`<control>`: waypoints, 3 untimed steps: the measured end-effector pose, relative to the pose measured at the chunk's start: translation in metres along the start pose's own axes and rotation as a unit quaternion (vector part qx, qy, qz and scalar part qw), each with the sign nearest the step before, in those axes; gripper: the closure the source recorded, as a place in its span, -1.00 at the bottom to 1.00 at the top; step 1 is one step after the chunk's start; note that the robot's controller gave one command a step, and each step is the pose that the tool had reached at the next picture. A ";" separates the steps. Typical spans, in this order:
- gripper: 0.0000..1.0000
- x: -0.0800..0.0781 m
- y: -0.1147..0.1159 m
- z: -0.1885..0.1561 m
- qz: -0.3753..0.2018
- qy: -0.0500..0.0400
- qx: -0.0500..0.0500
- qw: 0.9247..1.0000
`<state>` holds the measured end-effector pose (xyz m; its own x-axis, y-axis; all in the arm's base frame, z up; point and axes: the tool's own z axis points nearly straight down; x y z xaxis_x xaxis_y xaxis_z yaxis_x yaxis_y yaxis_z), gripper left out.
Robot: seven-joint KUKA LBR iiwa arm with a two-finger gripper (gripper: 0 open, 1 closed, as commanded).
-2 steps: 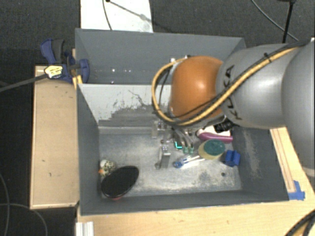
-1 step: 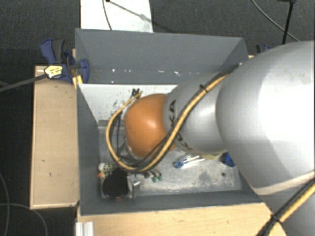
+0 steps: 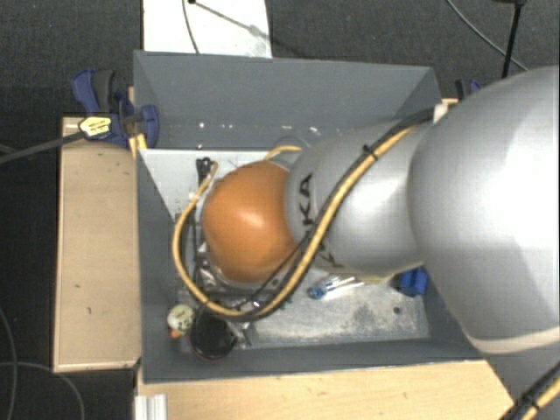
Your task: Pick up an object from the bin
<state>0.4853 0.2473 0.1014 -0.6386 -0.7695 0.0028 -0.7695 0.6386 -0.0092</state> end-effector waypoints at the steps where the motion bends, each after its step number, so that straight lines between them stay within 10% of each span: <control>1: -1.00 0.010 -0.001 -0.003 -0.109 -0.001 -0.004 0.994; 3: -1.00 0.004 -0.008 0.028 -0.172 -0.006 0.001 0.985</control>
Offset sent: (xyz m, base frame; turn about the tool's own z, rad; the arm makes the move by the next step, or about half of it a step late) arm -0.0069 -0.0063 0.0029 -0.2226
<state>0.4888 0.2385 0.0734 -0.3401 -0.9404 -0.0060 -0.9403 0.3401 -0.0116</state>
